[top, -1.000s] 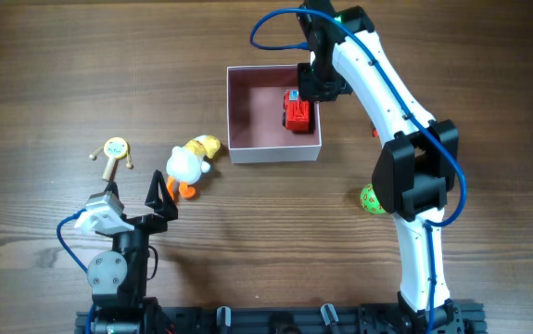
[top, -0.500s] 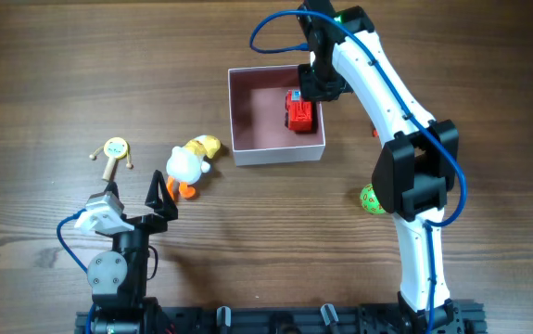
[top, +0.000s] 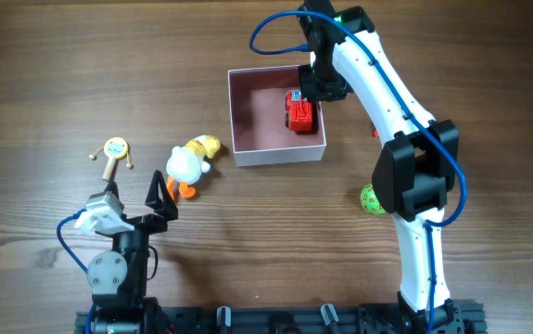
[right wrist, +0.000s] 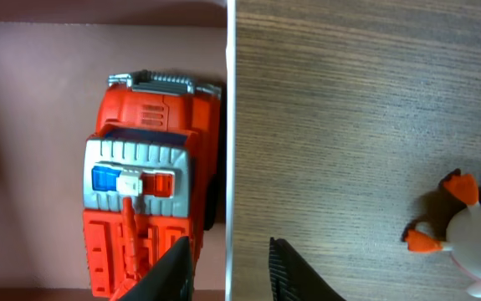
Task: Pack container
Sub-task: 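Open the right gripper to release the truck and raise it, then move the right gripper right and grasp a pink pig figurine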
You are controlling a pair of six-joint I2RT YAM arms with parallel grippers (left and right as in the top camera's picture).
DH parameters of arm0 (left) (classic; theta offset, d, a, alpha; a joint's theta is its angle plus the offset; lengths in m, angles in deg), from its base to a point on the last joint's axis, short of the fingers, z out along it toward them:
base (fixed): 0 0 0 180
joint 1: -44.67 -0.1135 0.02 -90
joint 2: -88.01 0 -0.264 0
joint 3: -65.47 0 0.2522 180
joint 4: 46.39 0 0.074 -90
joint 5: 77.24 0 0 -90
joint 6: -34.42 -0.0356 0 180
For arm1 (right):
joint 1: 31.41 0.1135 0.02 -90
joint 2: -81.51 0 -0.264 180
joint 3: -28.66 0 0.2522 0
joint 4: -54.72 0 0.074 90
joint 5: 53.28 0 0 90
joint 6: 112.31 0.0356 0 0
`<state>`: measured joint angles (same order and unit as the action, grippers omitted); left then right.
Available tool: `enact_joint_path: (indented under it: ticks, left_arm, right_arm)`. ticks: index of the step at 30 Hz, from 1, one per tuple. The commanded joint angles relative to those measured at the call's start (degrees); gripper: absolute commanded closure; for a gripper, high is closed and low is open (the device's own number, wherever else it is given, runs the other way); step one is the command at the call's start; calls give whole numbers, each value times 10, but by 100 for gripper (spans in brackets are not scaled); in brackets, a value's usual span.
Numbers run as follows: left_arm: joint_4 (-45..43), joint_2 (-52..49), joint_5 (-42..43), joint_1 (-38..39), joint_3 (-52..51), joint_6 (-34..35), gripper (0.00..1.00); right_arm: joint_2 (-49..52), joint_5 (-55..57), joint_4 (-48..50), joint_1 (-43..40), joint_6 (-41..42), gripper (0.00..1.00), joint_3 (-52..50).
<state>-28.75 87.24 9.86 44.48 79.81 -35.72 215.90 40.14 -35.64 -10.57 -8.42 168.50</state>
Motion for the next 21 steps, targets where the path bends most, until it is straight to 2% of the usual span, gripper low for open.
enact_joint_path:
  ticks: [1, 6, 14, 15, 18, 19, 20, 21]
  left_arm:
    - [0, 6, 5, -4, -3, -1, 0]
    - [0, 6, 5, -4, -3, -1, 0]
    - [0, 6, 5, -4, -3, -1, 0]
    - [0, 6, 5, -4, -3, -1, 0]
    - [0, 6, 5, -4, -3, -1, 0]
    - [0, 6, 5, -4, -3, -1, 0]
    - [0, 6, 5, -4, -3, -1, 0]
    - [0, 6, 5, -4, -3, -1, 0]
  right_arm:
    - [-3, -9, -6, 2, 13, 64, -1]
    - [-7, -9, -15, 2, 13, 61, 10]
    - [-24, -9, -41, 2, 11, 58, 84]
    - [-30, -9, -43, 2, 11, 54, 92]
    - [-50, -8, -45, -2, 11, 30, 108]
    - [-57, -7, -45, -3, 12, 19, 109]
    - [-65, -3, -45, -7, 13, 1, 109]
    - [-69, -2, -46, -10, 13, 0, 109]
